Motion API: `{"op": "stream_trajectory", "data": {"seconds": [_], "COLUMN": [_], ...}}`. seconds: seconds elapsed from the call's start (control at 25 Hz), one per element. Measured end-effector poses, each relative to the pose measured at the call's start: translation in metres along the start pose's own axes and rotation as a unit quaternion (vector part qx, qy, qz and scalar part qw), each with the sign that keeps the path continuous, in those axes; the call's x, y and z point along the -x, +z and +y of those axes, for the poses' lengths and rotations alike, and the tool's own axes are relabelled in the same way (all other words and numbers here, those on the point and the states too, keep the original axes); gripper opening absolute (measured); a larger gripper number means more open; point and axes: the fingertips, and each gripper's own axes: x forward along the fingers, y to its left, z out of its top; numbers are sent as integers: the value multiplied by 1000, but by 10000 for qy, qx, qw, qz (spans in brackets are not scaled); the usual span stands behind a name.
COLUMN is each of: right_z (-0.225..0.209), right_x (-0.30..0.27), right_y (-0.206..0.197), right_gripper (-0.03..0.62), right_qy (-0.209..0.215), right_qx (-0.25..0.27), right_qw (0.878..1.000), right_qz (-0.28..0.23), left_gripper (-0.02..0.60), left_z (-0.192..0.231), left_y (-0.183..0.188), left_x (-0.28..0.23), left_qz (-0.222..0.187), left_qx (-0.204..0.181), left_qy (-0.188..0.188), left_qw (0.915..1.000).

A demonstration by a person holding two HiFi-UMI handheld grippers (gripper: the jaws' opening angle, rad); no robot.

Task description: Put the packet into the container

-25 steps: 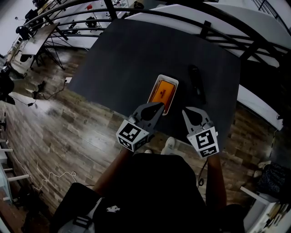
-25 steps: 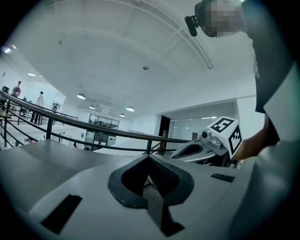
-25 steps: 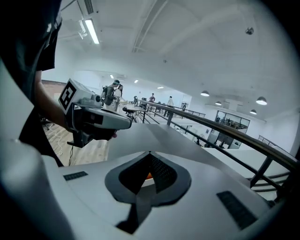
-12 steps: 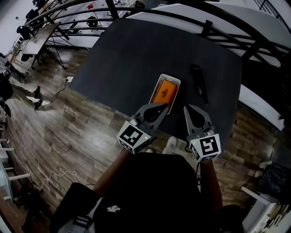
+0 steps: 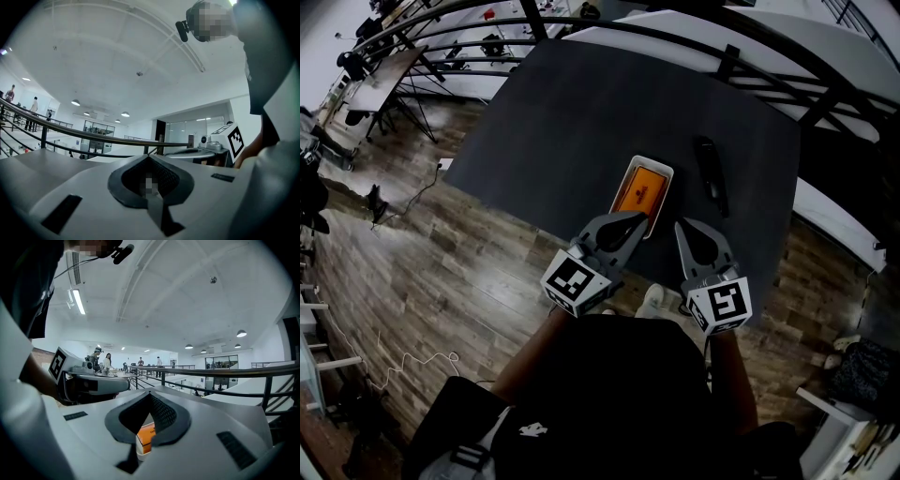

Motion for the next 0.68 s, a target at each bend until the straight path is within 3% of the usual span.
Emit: {"op": "stream_trajectory", "data": {"seconds": [0.68], "right_z": [-9], "right_x": [9], "right_y": [-3], "right_gripper": [3], "right_qy": [9], "right_qx": [-20], "right_qw": [10000], "right_qz": [-9], "left_gripper": [5], "left_z": [-11], "left_y": [-6], "left_x": [-7], "left_qz": [48], "left_qx": [39], "left_qy": [-90], "left_qw": [9999]}}
